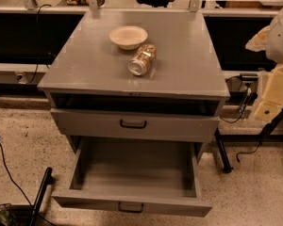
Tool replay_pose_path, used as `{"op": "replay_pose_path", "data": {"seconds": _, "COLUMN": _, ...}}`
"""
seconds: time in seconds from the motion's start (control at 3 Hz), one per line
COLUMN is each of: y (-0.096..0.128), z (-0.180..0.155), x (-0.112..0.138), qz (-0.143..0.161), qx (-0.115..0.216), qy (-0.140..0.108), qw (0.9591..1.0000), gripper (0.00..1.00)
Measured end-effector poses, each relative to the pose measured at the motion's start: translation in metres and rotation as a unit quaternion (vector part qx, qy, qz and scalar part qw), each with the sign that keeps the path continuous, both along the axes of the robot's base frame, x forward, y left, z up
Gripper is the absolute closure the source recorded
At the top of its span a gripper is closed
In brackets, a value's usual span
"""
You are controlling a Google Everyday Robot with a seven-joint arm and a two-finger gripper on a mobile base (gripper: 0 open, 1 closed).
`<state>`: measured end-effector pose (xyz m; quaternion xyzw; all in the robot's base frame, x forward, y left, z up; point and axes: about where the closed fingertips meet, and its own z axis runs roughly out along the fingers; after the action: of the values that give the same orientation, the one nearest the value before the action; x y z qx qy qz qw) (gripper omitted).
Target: Close middle drawer
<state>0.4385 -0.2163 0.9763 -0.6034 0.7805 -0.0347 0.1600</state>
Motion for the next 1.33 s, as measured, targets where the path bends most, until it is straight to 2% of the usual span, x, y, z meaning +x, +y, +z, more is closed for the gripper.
{"op": "replay_pose_path", "data": {"seconds": 0.33, "y": 0.000, "z": 0.000, "x": 0.000, "qz": 0.000, "qx": 0.000, "qy": 0.000, "qw": 1.0000, "gripper": 0.00}}
{"op": "replay_pose_path", "data": {"seconds": 0.67, "y": 0.010, "z": -0.035, "x": -0.002, "qz": 0.007, "qx": 0.021, "qy": 0.017, "qw": 0.9996, "gripper": 0.00}}
{"op": "replay_pose_path", "data": {"seconds": 1.0, "y": 0.039, "z": -0.116, "x": -0.014, "qz": 0.037, "qx": 0.093, "qy": 0.045, "qw": 0.9940, "gripper": 0.00}}
{"op": "replay_pose_path", "data": {"seconds": 1.33, "y": 0.044, "z": -0.152, "x": -0.019, "qz": 0.033, "qx": 0.106, "qy": 0.048, "qw": 0.9926, "gripper": 0.00}}
